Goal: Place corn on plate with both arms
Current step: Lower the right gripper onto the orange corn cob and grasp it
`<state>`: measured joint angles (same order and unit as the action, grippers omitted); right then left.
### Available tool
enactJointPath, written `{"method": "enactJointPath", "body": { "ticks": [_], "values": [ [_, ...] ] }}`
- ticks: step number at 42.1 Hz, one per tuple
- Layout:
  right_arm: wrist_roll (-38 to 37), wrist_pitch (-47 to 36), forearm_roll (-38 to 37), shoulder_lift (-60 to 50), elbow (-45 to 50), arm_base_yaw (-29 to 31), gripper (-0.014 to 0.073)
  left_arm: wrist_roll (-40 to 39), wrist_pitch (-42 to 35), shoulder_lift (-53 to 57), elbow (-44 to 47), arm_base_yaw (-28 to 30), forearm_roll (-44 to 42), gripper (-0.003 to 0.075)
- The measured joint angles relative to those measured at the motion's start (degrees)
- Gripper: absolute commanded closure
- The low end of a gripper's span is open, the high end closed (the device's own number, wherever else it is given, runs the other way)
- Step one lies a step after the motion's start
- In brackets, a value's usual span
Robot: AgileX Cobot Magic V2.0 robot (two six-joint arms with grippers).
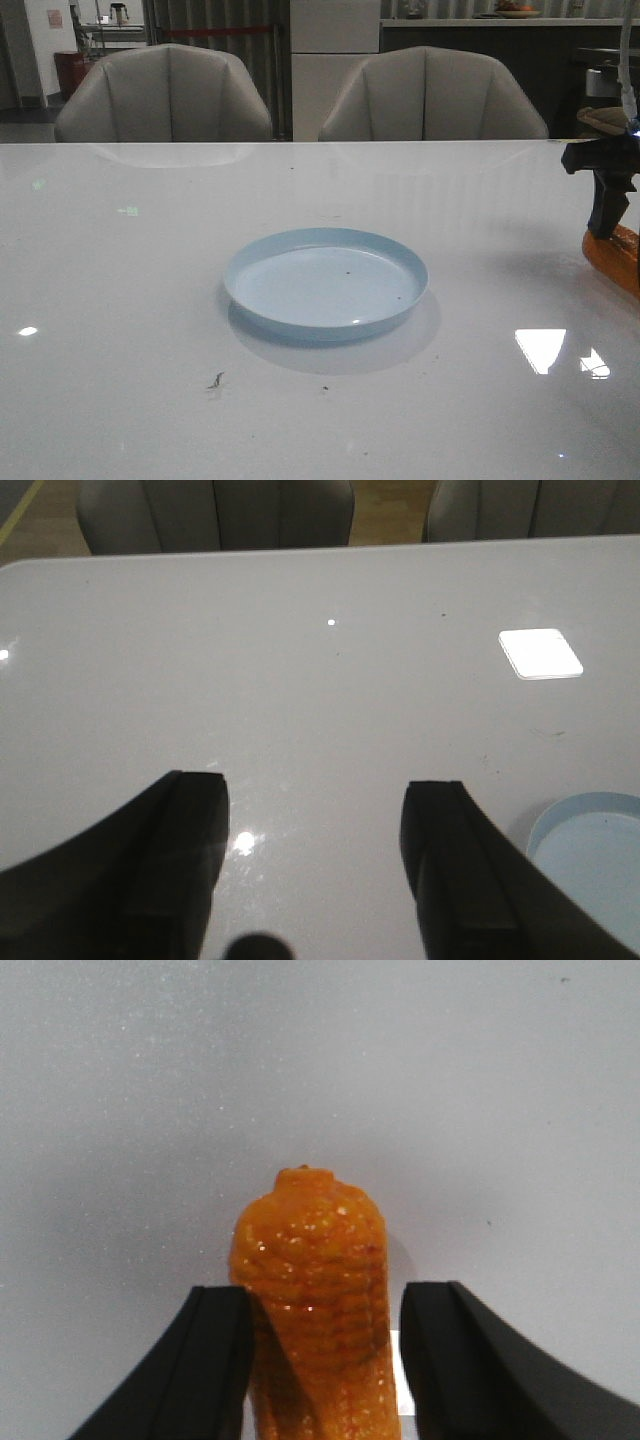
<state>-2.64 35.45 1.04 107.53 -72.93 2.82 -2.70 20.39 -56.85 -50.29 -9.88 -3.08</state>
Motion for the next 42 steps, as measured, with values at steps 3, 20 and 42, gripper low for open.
{"method": "enactJointPath", "body": {
  "ticks": [3,20,42],
  "values": [
    [0.1,0.6,0.0,0.0,0.0,0.0,0.0095,0.0,-0.4,0.4,0.0,0.0,0.0,0.0272],
    [0.2,4.4,0.2,2.1,-0.1,0.0,0.0034,-0.1,-0.5,0.4,0.0,0.0,0.1,0.0272],
    [1.5,4.6,0.2,3.7,-4.4,-0.6,0.0316,-0.1,-1.9,0.4,0.1,0.0,0.1,0.0272]
  ]
}}
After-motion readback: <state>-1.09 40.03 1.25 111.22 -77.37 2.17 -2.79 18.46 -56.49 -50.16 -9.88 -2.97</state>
